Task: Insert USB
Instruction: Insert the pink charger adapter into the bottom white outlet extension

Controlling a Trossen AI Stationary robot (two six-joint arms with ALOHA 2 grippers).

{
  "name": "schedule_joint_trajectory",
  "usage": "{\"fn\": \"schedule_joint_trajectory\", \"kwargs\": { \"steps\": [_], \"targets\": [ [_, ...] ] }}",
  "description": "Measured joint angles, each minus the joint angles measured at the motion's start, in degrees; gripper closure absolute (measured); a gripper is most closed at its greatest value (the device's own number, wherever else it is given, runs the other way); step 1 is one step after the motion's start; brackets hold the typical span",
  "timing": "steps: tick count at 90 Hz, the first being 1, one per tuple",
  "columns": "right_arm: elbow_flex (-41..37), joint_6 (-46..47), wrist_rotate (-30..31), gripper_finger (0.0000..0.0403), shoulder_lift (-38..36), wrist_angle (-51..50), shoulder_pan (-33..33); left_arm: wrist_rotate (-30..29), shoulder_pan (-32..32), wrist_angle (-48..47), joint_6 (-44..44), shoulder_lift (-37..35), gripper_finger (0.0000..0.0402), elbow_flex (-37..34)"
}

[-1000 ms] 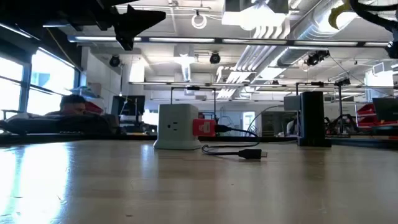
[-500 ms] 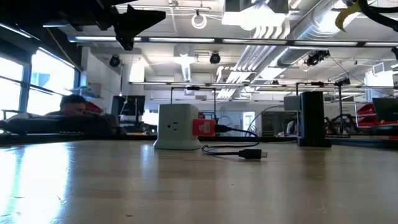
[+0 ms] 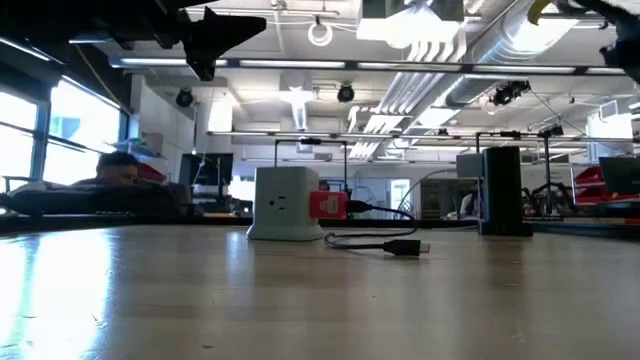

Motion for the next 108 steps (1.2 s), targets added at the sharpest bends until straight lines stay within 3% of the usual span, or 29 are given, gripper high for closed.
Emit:
{"fn": "schedule_joint_trajectory", "kwargs": {
  "steps": [60, 71, 84, 108],
  "targets": [
    [0.8, -2.4, -8.6, 0.0202, -0.3, -0.1, -0.1, 0.0, 0.0, 0.1, 0.0, 0.0, 0.0190, 0.0],
    [0.8, -2.6, -8.6, 0.0233, -0.3, -0.1, -0.1, 0.0, 0.0, 0.0, 0.0, 0.0, 0.0190, 0.0],
    [0.8, -2.0, -8.3, 0.0306, -0.4, -0.5, -0.1, 0.0, 0.0, 0.0, 0.0, 0.0, 0.0190, 0.0],
    [0.9, -1.1, -6.8, 0.0308, 0.0, -0.5, -0.1, 0.0, 0.0, 0.0, 0.0, 0.0, 0.0190, 0.0]
  ]
}}
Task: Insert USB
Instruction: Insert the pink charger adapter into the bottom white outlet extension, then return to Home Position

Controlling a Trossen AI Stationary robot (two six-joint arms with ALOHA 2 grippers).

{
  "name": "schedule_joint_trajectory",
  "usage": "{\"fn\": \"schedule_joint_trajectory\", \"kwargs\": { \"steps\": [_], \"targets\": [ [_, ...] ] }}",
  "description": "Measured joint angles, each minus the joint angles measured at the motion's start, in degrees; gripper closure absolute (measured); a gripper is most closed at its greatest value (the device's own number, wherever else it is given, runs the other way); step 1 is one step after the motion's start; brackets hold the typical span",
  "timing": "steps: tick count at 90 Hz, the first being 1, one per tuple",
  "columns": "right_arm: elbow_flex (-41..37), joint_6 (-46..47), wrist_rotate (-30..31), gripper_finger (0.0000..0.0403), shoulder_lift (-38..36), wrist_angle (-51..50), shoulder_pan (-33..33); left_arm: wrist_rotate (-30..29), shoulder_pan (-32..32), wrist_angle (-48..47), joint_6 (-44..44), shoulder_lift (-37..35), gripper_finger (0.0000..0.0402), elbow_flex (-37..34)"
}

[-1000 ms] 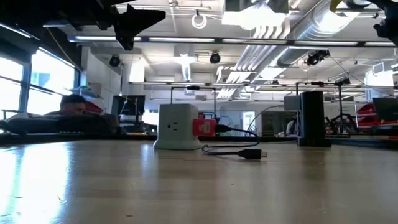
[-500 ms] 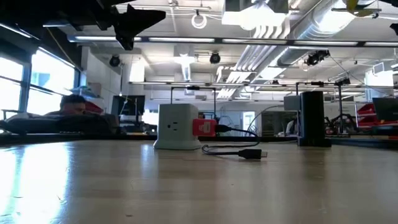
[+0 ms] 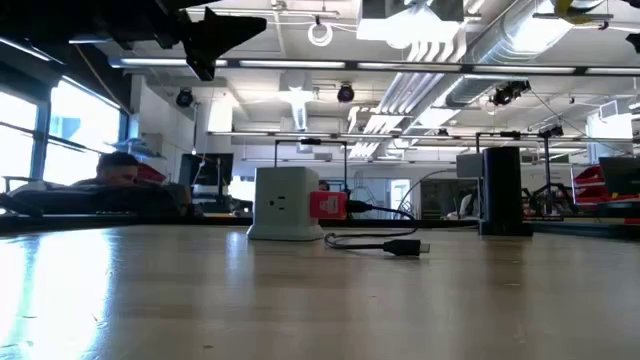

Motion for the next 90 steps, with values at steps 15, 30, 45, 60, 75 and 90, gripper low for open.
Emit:
{"fn": "schedule_joint_trajectory", "kwargs": {
  "steps": [15, 30, 45, 60, 75, 90],
  "targets": [
    [0.2, -1.2, -4.7, 0.0306, 2.9, 1.5, -0.1, 0.0, 0.0, -0.1, 0.0, 0.0, 0.0190, 0.0],
    [0.1, -3.3, -3.8, 0.0251, 3.9, 0.9, 0.0, 0.0, 0.0, -0.3, 0.0, 0.0, 0.0190, 0.0],
    [-0.2, -5.6, -4.1, 0.0200, 3.3, -1.6, -1.1, -0.3, 0.1, 0.1, 0.1, 0.0, 0.0190, 0.0],
    [-0.1, -7.0, -5.4, 0.0177, 1.0, -1.9, -2.7, -0.5, 0.0, 0.1, -0.3, 0.0, 0.0190, 0.0],
    [0.0, -8.4, -5.2, 0.0172, -1.0, -3.0, -4.0, -0.1, -0.1, -0.1, -0.5, 0.0, 0.0190, 0.0],
    [0.0, -10.6, -4.0, 0.0172, -2.7, -4.7, -5.4, -0.3, -0.3, -1.0, -0.5, 0.0, 0.0190, 0.0]
  ]
}}
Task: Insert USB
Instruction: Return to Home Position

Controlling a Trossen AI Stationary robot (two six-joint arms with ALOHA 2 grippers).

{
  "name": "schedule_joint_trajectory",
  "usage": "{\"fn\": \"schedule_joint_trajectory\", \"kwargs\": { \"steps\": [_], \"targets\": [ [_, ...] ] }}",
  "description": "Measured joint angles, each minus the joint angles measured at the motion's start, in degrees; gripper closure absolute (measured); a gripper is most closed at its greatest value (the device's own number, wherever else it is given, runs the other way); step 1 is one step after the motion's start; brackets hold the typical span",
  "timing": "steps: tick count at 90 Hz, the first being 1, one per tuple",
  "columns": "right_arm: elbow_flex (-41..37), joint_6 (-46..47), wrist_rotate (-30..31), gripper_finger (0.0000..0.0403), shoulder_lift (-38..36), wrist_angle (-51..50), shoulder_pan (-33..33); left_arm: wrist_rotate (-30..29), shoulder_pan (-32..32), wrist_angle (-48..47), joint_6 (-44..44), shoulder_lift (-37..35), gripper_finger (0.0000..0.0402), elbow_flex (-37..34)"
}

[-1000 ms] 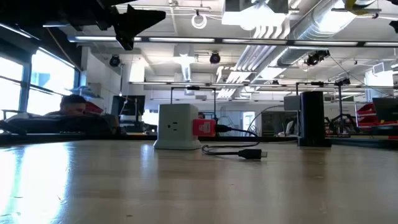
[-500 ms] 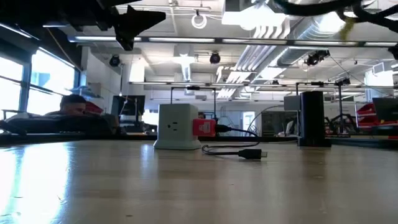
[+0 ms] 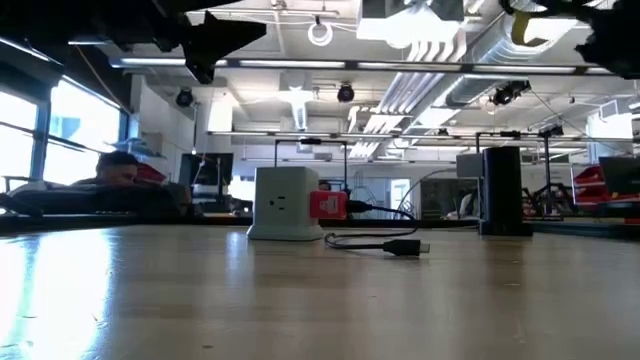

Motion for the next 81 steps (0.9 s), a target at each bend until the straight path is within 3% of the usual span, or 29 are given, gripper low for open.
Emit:
{"fn": "schedule_joint_trajectory", "kwargs": {
  "steps": [18, 45, 60, 70, 81],
  "targets": [
    [0.1, -3.7, 1.5, 0.0171, -1.3, -6.2, -2.8, -0.7, -0.1, -0.3, 0.0, 0.0, 0.0190, 0.0],
    [0.1, -19.0, 2.5, 0.0171, -1.5, -13.0, -8.7, -1.1, -0.1, -1.0, -0.3, 0.0, 0.0190, 0.0],
    [0.1, -40.6, 4.7, 0.0171, -1.5, -16.9, -14.2, -0.8, -0.3, -1.4, -3.1, 0.0, 0.0190, 0.0],
    [0.1, -59.0, 8.0, 0.0171, -1.5, -18.6, -18.6, -0.6, -0.3, -1.8, -5.2, 0.0, 0.0190, 0.0],
    [0.1, -72.8, 13.5, 0.0171, -1.5, -18.3, -23.2, -0.6, -0.3, -1.8, -5.5, 0.0, 0.0190, 0.0]
  ]
}}
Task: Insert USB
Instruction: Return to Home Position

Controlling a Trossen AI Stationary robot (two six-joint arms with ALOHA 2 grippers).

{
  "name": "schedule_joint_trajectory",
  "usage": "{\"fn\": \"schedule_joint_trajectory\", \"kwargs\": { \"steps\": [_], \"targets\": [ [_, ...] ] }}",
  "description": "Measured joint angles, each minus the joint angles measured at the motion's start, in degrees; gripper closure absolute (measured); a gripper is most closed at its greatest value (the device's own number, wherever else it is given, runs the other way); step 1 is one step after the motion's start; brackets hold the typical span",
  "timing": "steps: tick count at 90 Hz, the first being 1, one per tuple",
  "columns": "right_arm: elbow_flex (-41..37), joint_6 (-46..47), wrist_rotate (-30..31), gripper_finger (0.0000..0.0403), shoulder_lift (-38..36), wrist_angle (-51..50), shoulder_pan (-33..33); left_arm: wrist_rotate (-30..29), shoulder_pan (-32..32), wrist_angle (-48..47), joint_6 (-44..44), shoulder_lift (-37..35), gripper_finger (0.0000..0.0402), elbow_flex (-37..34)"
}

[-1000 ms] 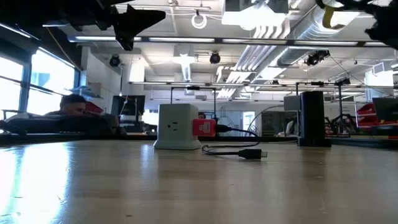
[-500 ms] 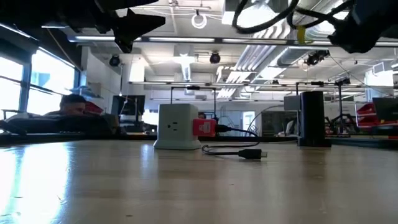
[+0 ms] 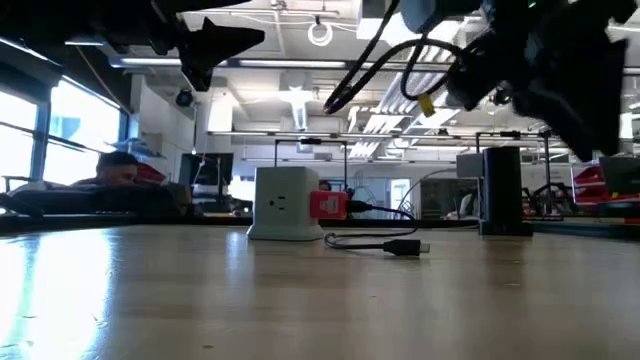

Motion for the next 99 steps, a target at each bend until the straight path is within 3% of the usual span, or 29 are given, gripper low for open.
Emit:
{"fn": "schedule_joint_trajectory", "kwargs": {
  "steps": [30, 39, 52, 71, 99],
  "targets": [
    [0.0, -39.9, 24.6, 0.0171, 0.0, 3.4, -10.1, 0.0, 0.0, 0.0, 0.0, 0.0, 0.0190, 0.0],
    [0.0, -48.8, 28.0, 0.0171, 0.0, 4.5, -13.3, 0.0, 0.0, 0.0, 0.0, 0.0, 0.0190, 0.0],
    [0.0, -53.4, 24.8, 0.0171, 0.0, 4.4, -19.1, 0.0, 0.0, 0.0, 0.0, 0.0, 0.0190, 0.0],
    [0.0, -49.7, 10.5, 0.0171, -2.7, 7.9, -27.3, 0.0, 0.0, 0.0, 0.0, 0.0, 0.0190, 0.0],
    [-0.3, -48.2, 4.3, 0.0171, -23.2, 18.6, -29.0, 0.0, 0.0, 0.0, 0.0, 0.0, 0.0190, 0.0]
  ]
}}
